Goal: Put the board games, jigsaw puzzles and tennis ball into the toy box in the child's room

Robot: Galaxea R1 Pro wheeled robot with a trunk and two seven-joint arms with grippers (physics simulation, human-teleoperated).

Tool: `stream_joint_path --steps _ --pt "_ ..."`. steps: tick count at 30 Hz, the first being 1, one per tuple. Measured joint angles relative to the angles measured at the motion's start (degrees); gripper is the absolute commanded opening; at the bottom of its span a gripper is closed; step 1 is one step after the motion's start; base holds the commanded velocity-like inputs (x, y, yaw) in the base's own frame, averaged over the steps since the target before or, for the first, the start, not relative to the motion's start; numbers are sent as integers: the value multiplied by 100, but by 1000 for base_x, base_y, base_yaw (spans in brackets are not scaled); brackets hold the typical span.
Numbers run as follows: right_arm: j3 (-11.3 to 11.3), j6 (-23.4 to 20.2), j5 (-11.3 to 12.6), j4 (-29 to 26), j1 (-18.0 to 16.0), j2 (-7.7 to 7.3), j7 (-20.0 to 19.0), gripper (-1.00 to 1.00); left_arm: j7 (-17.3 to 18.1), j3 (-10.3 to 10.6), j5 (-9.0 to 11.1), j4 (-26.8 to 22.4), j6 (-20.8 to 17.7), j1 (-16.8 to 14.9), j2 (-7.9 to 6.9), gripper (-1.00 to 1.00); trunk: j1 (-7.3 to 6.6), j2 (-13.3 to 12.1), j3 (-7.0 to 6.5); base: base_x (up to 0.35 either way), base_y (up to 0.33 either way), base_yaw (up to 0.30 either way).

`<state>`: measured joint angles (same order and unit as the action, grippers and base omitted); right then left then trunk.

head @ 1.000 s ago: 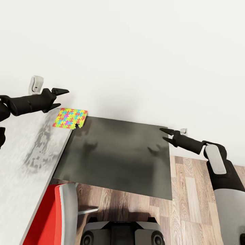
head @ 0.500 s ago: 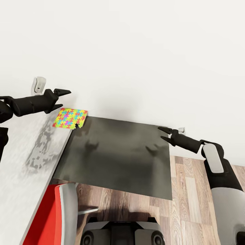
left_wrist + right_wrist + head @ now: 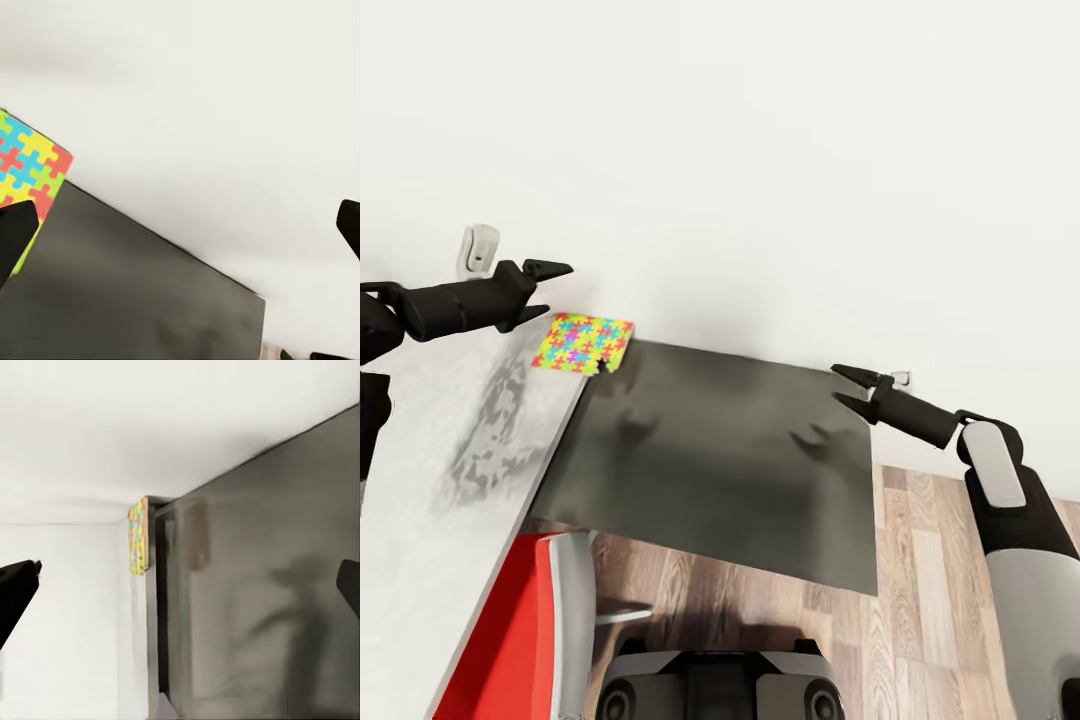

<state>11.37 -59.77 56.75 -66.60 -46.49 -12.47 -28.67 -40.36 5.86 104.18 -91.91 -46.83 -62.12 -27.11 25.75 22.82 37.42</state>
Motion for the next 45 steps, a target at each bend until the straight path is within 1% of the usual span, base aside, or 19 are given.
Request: stream_joint_path --steps 4,8,11,15,24,33,45 --pt "8 1 33 171 -42 -131 -132 100 -1 3 40 0 3 3 44 100 0 0 -5 0 0 224" --pt "15 1 42 256 -85 -187 -165 100 -3 3 119 1 5 8 81 100 0 0 -8 0 0 134" --pt "26 1 52 351 -121 -265 -195 100 -4 5 233 -2 8 18 122 100 0 0 -9 0 0 74" --pt "33 1 55 401 -131 -317 -211 100 1 3 295 -5 12 27 143 100 0 0 -10 0 0 42" --pt "40 0 58 439 -114 -361 -226 100 4 3 336 -6 16 75 154 100 1 0 -11 -58 -68 15" --pt "48 0 52 449 -108 -384 -230 100 -7 6 312 -6 17 102 150 100 1 0 -11 -130 -180 4" --pt "52 1 65 458 -138 -408 -233 100 -14 0 292 -7 16 112 139 100 0 0 -11 -34 -47 1"
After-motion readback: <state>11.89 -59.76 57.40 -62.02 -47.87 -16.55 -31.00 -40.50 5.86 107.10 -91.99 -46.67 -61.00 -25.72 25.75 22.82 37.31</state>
